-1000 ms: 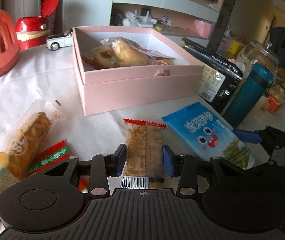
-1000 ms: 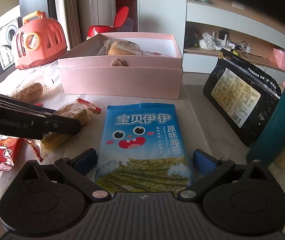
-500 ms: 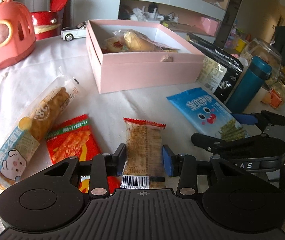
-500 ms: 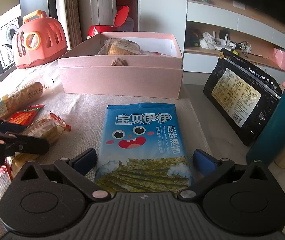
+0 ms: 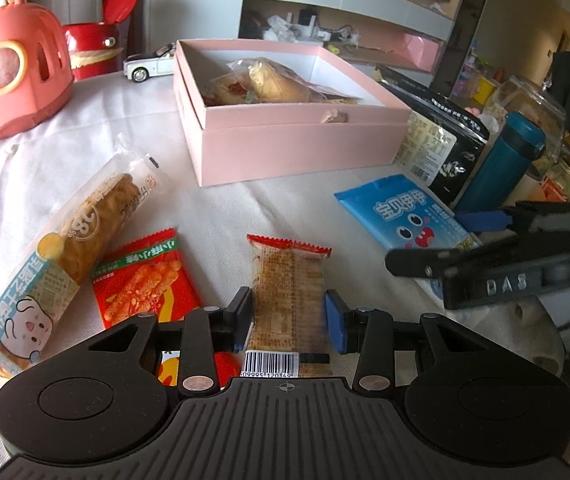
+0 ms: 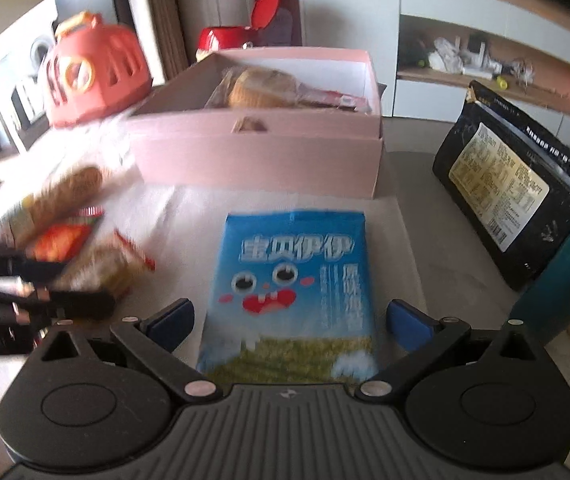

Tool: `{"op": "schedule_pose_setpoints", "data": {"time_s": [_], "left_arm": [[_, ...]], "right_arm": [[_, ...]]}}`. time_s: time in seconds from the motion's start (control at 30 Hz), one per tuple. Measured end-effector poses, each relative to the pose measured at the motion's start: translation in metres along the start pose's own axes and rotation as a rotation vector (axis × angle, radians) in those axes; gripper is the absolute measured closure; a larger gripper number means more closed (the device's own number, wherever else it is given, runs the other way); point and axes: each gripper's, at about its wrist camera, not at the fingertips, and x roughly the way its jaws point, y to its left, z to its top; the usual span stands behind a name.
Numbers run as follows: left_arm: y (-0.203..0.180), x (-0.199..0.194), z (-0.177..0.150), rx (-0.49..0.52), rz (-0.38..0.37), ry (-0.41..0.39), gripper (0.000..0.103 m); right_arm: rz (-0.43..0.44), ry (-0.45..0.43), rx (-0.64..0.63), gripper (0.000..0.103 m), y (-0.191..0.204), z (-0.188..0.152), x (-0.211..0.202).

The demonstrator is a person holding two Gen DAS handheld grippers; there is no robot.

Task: Organize snacks
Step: 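Carry the seaweed pack and biscuit pack into the pink box and open both grippers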

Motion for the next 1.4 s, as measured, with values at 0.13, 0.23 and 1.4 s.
{"op": "schedule_pose_setpoints", "data": {"time_s": [0.13,0.23,1.4], "left_arm": [[-0.001,0.000,0.000,-0.005,-0.001,0.001,0.059],[0.000,0.001,0.000,-0.007,0.000,0.001,0.059],[0.038,-0.054,0.183,-0.180,-0.157,-0.349,0.062]], "right_arm": [[-0.015,0.005,-0.006,0.003,0.002,0.005,0.005],[-0.044,0.000,-0.029,0.016,0.007,0.005,0.006],[-0.028,-0.451,-0.055,0.018,-0.011,0.198,-0.156]]}}
